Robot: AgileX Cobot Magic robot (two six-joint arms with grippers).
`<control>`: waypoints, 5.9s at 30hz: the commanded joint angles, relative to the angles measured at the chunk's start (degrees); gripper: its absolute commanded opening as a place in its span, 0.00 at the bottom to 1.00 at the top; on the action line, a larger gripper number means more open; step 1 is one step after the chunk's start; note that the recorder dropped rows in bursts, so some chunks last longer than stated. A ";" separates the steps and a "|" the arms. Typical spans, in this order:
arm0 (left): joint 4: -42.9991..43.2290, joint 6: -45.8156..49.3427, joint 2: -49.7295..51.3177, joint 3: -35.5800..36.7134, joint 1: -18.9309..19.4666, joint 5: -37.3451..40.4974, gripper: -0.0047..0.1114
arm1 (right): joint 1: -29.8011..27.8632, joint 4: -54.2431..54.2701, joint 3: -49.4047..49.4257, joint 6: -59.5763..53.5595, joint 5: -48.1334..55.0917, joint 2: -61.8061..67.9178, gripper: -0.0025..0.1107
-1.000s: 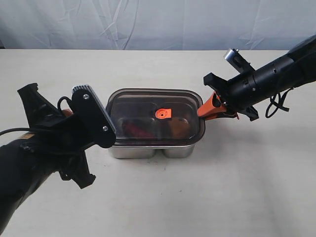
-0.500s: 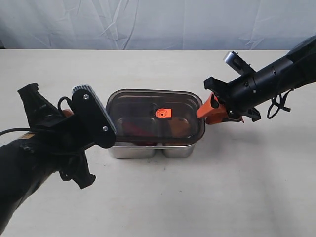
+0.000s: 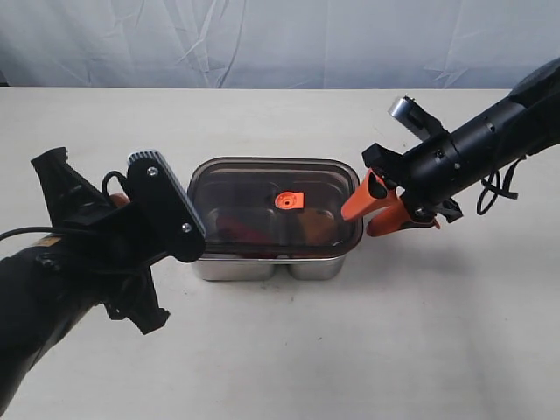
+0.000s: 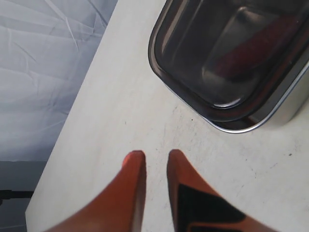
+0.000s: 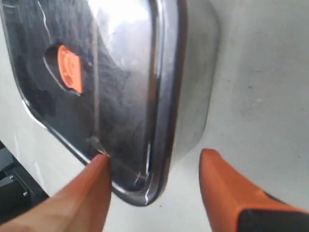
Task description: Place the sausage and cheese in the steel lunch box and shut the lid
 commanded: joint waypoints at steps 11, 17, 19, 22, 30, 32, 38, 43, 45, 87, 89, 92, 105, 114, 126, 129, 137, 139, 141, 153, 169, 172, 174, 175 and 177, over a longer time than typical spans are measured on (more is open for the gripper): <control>-0.03 -0.53 -0.56 0.13 -0.09 -2.49 0.19 | -0.32 -12.13 -0.02 4.78 0.86 -8.53 0.19; -0.03 -0.60 -0.56 0.13 -0.09 -12.47 0.19 | -0.32 -16.92 -1.21 10.72 -14.36 -11.44 0.02; -0.03 -2.59 -0.56 0.13 0.15 -15.36 0.19 | -0.32 -19.86 -3.25 13.47 -20.16 -10.81 0.02; -0.03 -5.81 -0.56 0.13 0.64 -12.72 0.15 | 1.05 -22.56 -8.33 13.51 -20.55 -7.28 0.02; -0.03 -6.18 -0.56 0.13 1.02 -8.42 0.04 | 2.04 -23.94 -23.35 19.94 -18.60 5.06 0.02; -0.03 -6.18 -0.56 0.13 1.02 -8.42 0.04 | 2.72 -24.83 -25.83 19.94 -16.45 7.79 0.02; -0.03 -6.18 -0.56 0.13 1.02 -8.42 0.04 | 6.02 -25.52 -30.09 19.94 -13.07 13.39 0.02; -0.03 -6.18 -0.56 0.13 1.02 -8.42 0.04 | 8.23 -26.84 -30.28 19.91 -12.54 14.34 0.02; -0.03 -6.18 -0.56 0.13 1.02 -8.42 0.04 | 8.72 -27.33 -30.28 19.95 -12.38 14.34 0.02; 21.67 -17.59 -0.56 0.13 11.21 2.04 0.04 | 13.81 -35.13 -31.55 25.85 -2.19 4.75 0.02; 26.40 -18.81 -0.56 0.13 14.84 8.79 0.04 | 16.00 -36.30 -31.55 25.85 -2.33 4.40 0.02; 22.43 -18.70 -0.56 0.13 17.79 10.53 0.04 | 17.28 -40.50 -31.55 28.00 -6.18 4.52 0.02; 2.37 -14.65 -0.56 0.13 19.58 10.11 0.04 | 18.15 -35.11 -42.38 24.80 -13.33 16.33 0.01; 0.40 -14.46 -0.56 0.13 19.58 10.53 0.04 | 21.67 -34.37 -59.30 24.91 -5.41 27.49 0.01; 0.40 -14.46 -0.56 0.13 19.58 10.65 0.04 | 25.13 -33.59 -60.63 24.80 1.37 29.06 0.01; 0.40 -14.46 -0.56 0.13 19.58 10.65 0.04 | 25.39 -33.59 -60.63 24.80 1.48 29.06 0.01; 1.59 -14.46 -0.56 0.13 19.58 12.98 0.04 | 25.18 -43.26 -60.63 31.16 -0.07 26.95 0.01; 4.59 -14.46 -0.56 0.13 19.58 15.27 0.04 | 25.18 -48.06 -60.63 34.81 -0.42 25.03 0.01; 10.81 -15.00 -0.56 0.13 19.58 18.53 0.04 | 25.18 -55.12 -60.63 38.84 2.34 21.27 0.01; 37.05 -31.48 3.38 -4.09 23.73 29.96 0.04 | 25.18 -54.19 -53.62 39.42 10.44 8.47 0.01; 37.65 -31.48 18.74 -9.16 23.86 37.71 0.04 | 25.28 -46.55 -7.85 37.28 -10.76 -4.51 0.01; 36.77 -31.48 19.72 -9.16 23.86 38.28 0.04 | 25.28 -46.58 -6.81 37.28 -11.65 -4.51 0.01; 34.67 -31.48 20.47 -9.16 23.86 38.28 0.04 | 25.28 -46.58 -6.33 37.28 -12.18 -4.51 0.01; 34.25 -31.48 20.90 -9.16 23.86 38.28 0.04 | 25.28 -46.58 -6.13 37.28 -12.44 -4.51 0.01; 34.00 -31.48 21.80 -9.16 23.86 38.74 0.04 | 25.28 -46.58 -5.73 37.28 -12.97 -4.40 0.01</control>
